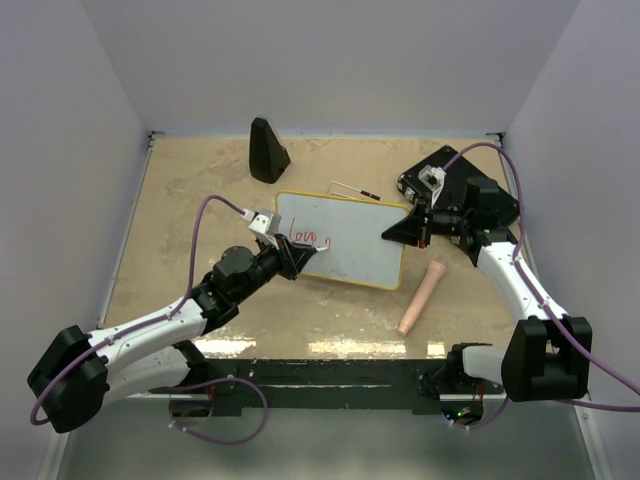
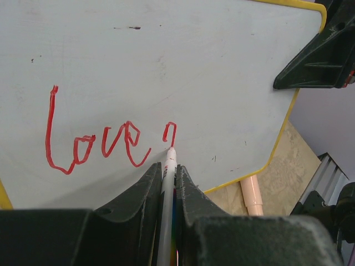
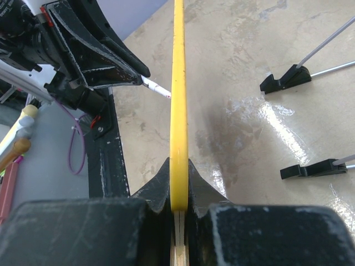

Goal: Write a sentence on the whiteboard

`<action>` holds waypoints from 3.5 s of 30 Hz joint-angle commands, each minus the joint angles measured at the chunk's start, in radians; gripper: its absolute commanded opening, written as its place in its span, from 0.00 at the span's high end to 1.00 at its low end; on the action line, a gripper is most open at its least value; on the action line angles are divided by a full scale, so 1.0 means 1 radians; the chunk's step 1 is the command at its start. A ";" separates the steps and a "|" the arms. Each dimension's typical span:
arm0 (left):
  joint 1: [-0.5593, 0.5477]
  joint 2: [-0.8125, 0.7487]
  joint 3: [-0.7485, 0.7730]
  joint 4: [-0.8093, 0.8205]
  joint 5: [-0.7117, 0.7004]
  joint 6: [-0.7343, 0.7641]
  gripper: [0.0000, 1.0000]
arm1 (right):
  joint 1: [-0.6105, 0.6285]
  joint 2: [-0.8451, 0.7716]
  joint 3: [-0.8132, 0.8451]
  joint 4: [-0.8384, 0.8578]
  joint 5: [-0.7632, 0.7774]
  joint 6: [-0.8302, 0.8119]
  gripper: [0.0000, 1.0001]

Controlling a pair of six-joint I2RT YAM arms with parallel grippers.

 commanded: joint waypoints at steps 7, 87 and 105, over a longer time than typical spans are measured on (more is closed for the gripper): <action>-0.004 0.032 0.100 0.033 -0.030 0.038 1.00 | 0.000 -0.033 0.009 0.052 -0.091 0.022 1.00; -0.004 0.035 0.054 -0.035 0.036 0.022 1.00 | -0.002 -0.034 0.009 0.052 -0.088 0.022 1.00; -0.004 0.017 0.057 -0.046 0.039 0.023 1.00 | 0.000 -0.034 0.009 0.052 -0.086 0.021 1.00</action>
